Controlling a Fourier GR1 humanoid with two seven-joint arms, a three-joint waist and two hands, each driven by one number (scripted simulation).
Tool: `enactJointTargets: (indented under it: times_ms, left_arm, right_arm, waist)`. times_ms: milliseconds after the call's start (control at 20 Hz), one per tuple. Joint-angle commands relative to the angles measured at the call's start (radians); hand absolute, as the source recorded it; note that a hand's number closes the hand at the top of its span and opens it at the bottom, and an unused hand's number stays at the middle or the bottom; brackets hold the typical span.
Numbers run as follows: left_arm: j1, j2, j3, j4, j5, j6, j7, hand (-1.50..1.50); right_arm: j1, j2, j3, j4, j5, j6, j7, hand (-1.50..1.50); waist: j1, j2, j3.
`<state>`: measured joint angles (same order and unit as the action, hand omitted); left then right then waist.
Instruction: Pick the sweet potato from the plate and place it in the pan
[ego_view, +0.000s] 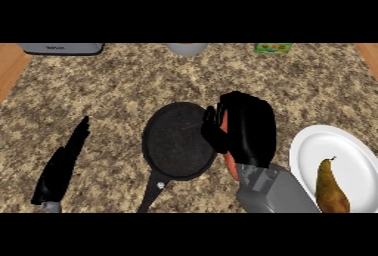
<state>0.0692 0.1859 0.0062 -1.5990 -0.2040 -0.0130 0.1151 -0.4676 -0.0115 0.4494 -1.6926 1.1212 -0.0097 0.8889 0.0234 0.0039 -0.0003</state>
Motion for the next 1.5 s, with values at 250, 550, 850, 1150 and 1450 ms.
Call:
enactJointTargets:
  times_ms: [250, 550, 850, 1150, 1450]
  left_arm:
    - [0.006, -0.029, -0.039, 0.001, -0.051, 0.024, -0.009, 0.00]
    - [-0.089, -0.023, -0.029, 0.009, -0.017, -0.013, 0.068, 0.00]
    - [-0.046, -0.018, -0.051, 0.008, -0.035, -0.022, 0.016, 0.00]
    - [-0.092, -0.019, -0.028, 0.009, -0.009, -0.031, 0.050, 0.00]
    - [-0.024, -0.014, -0.028, -0.007, -0.020, -0.024, 0.007, 0.00]
  right_arm:
    - [-0.293, 0.011, 0.027, 0.579, -0.262, -0.275, -0.034, 1.50]
    - [-0.382, 0.011, 0.138, 0.845, -0.418, -0.252, -0.122, 1.50]
    - [-0.321, 0.011, 0.038, 0.837, -0.799, -0.444, -0.144, -1.50]
    - [-0.333, 0.011, 0.076, 0.845, -0.912, -0.702, -0.394, -1.50]
    - [-0.355, 0.011, 0.059, 0.850, -0.995, -0.986, -0.490, -1.50]
  waist:
    - [0.026, 0.007, 0.000]
    - [0.050, 0.015, 0.001]
    - [0.088, 0.022, 0.003]
    - [0.069, 0.017, 0.003]
    - [0.062, 0.009, 0.002]
